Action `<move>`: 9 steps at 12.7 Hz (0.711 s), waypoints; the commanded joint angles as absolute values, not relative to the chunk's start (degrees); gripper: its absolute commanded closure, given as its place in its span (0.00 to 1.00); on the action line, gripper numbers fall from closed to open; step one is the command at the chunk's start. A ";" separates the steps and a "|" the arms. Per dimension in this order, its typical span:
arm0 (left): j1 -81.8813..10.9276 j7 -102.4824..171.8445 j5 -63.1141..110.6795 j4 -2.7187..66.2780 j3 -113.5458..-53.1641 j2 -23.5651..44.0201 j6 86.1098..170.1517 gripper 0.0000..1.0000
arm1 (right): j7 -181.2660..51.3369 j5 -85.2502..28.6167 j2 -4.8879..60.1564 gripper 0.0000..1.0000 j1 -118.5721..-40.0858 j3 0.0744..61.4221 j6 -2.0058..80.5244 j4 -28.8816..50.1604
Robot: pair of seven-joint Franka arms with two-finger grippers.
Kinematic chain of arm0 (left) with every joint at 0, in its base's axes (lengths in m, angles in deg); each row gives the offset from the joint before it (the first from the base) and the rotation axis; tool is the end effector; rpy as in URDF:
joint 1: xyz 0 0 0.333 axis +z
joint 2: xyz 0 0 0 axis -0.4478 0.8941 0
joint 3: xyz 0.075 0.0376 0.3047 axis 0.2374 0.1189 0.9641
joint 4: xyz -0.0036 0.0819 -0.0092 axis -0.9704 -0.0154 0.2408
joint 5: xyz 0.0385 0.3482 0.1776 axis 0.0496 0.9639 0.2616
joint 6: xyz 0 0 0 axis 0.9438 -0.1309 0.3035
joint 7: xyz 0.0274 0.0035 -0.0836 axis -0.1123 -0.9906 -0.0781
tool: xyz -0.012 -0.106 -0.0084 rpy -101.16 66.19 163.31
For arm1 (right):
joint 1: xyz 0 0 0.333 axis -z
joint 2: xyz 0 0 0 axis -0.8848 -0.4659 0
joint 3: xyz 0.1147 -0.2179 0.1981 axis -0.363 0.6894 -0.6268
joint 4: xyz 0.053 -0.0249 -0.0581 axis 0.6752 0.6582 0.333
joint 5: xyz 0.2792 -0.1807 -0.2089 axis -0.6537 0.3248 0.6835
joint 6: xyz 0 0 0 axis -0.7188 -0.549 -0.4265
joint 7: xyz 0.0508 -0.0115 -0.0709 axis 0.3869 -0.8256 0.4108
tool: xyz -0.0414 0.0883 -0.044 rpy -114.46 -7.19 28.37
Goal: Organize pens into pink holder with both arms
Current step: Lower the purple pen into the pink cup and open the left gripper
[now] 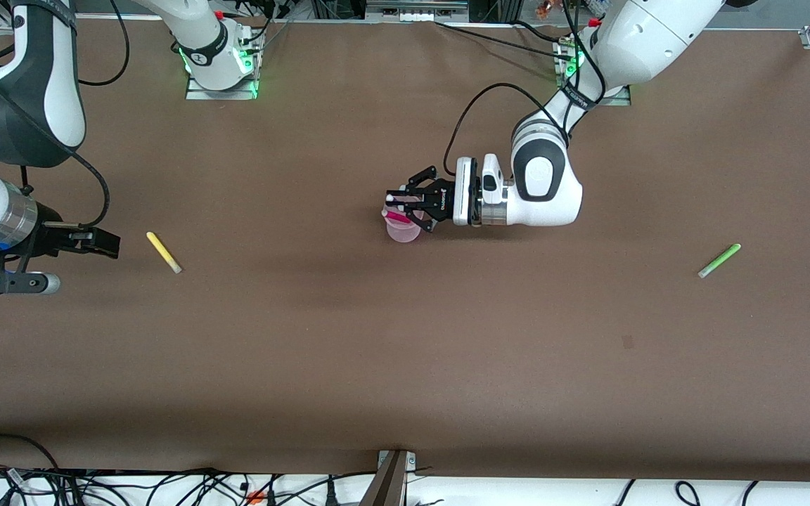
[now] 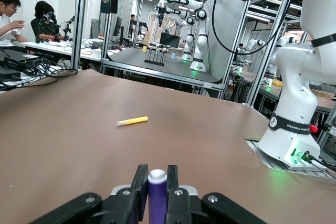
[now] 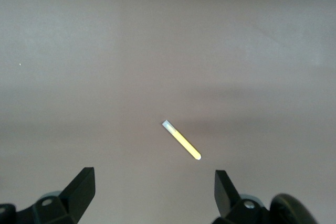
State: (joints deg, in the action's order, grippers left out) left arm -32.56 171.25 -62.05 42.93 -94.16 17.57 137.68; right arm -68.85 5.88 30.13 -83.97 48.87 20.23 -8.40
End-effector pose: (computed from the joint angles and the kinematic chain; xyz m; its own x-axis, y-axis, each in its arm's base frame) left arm 0.5044 -0.3738 0.2362 0.2052 -0.2004 0.9580 -0.9752 0.0414 0.2176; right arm 0.6580 0.0255 0.5103 0.9987 0.0004 -0.0502 0.0052 -0.9954 0.0959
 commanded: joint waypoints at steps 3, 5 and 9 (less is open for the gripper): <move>-31.44 173.85 -64.96 44.57 -95.18 16.42 137.88 0.00 | -67.98 5.19 31.41 0.00 -84.29 49.38 22.25 -6.91; -31.44 173.76 -64.96 44.65 -95.18 15.81 137.88 0.00 | -67.54 5.28 31.41 0.00 -84.20 49.38 24.00 -6.91; -30.39 171.22 -64.61 45.27 -95.18 13.96 137.88 0.00 | -67.88 5.19 31.41 0.00 -83.76 49.38 24.01 -6.91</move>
